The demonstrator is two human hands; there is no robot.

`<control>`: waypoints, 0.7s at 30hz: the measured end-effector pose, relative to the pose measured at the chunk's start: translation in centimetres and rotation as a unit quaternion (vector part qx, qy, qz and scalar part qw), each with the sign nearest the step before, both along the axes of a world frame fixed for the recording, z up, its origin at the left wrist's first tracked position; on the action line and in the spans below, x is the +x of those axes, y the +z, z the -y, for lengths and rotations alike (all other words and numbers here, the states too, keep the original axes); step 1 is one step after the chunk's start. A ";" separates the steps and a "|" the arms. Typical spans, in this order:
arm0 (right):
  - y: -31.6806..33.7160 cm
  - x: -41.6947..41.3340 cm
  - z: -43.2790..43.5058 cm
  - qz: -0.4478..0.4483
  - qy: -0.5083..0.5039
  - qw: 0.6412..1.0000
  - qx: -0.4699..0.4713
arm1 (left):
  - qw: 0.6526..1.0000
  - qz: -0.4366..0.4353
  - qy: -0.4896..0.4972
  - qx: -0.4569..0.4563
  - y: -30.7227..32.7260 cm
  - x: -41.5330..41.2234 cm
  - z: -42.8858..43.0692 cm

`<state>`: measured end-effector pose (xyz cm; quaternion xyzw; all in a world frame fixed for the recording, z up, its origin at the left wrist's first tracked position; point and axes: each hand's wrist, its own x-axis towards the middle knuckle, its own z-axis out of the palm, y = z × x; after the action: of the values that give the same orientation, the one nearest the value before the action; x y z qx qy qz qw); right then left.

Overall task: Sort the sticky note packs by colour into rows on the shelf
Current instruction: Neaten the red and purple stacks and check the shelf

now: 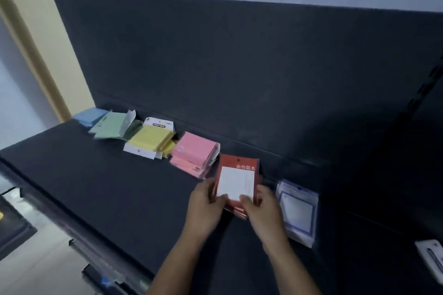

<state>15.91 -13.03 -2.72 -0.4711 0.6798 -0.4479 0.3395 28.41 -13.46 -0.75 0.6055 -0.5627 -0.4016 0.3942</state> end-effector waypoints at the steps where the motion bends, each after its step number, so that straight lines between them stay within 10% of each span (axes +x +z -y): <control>1: -0.3 0.3 0.5 -0.020 -0.012 1.000 0.011 | 1.000 0.022 -0.019 -0.006 -0.6 0.2 0.8; 6: -0.4 1.2 1.9 -0.122 -0.066 0.989 0.052 | 0.987 0.125 -0.101 -0.029 -2.5 0.8 3.2; 21: 2.9 -2.6 -6.4 -0.046 -0.242 0.964 -0.101 | 0.938 0.113 -0.201 -0.258 0.8 -5.9 -0.2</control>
<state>13.30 -6.65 0.16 -0.3447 0.7395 -0.5610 0.1401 22.49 -13.29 0.08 0.3988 -0.7975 -0.2428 0.3820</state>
